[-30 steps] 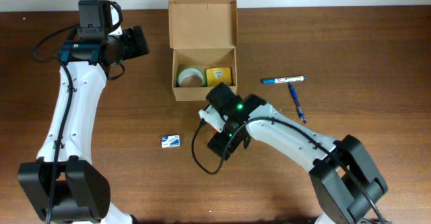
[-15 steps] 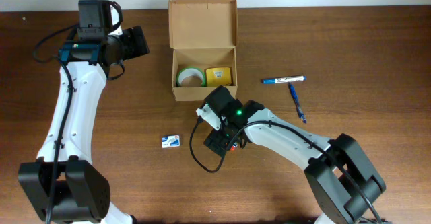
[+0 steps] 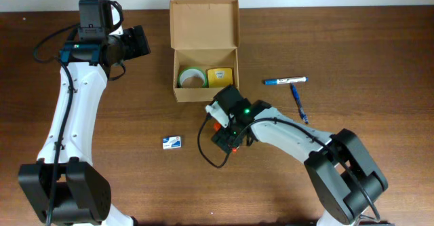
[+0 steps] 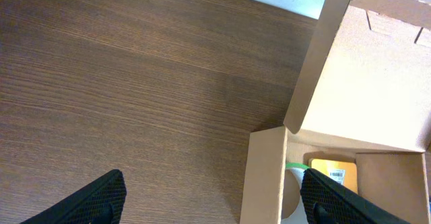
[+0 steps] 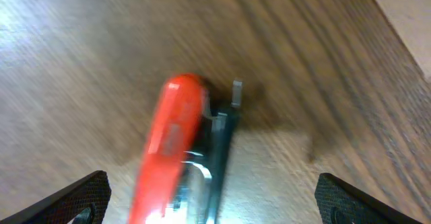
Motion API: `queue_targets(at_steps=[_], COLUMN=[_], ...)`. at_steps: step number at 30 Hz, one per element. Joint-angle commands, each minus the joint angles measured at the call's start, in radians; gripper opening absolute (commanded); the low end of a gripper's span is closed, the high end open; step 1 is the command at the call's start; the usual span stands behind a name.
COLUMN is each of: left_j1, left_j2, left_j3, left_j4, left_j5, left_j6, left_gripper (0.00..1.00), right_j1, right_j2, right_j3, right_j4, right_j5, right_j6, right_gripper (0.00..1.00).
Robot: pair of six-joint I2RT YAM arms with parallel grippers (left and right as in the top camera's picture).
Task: Pack container
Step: 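Lower the right gripper onto the red stapler and close on it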
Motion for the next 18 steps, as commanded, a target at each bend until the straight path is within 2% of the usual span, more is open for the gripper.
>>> queue_targets(at_steps=[1,7,9,13,18], left_j1=[-0.002,-0.002,-0.002,-0.002,-0.002], left_j2=[0.009,0.009,0.009,0.009,0.009], left_j3=[-0.005,-0.005,-0.005,-0.005,-0.005], left_j4=[0.005,0.018,0.022,0.023,0.024], left_j5=[0.014,0.014,0.014,0.014,0.014], left_j6=[0.02,0.02,0.02,0.02,0.02], left_gripper=[0.83,0.83,0.83,0.83,0.83], right_j1=[-0.024,-0.021,-0.021,-0.021,-0.021], right_j2=[0.025,0.025,0.025,0.025,0.025], right_j3=[-0.006,-0.006,-0.005,-0.006,-0.01], right_j4=[0.003,-0.001,-0.001,-0.002,-0.002], right_j5=[-0.051,-0.079,-0.079,-0.099,-0.101], right_j6=[-0.004,-0.004,-0.004,-0.004,-0.003], right_gripper=[0.99,0.97,0.92,0.74,0.66])
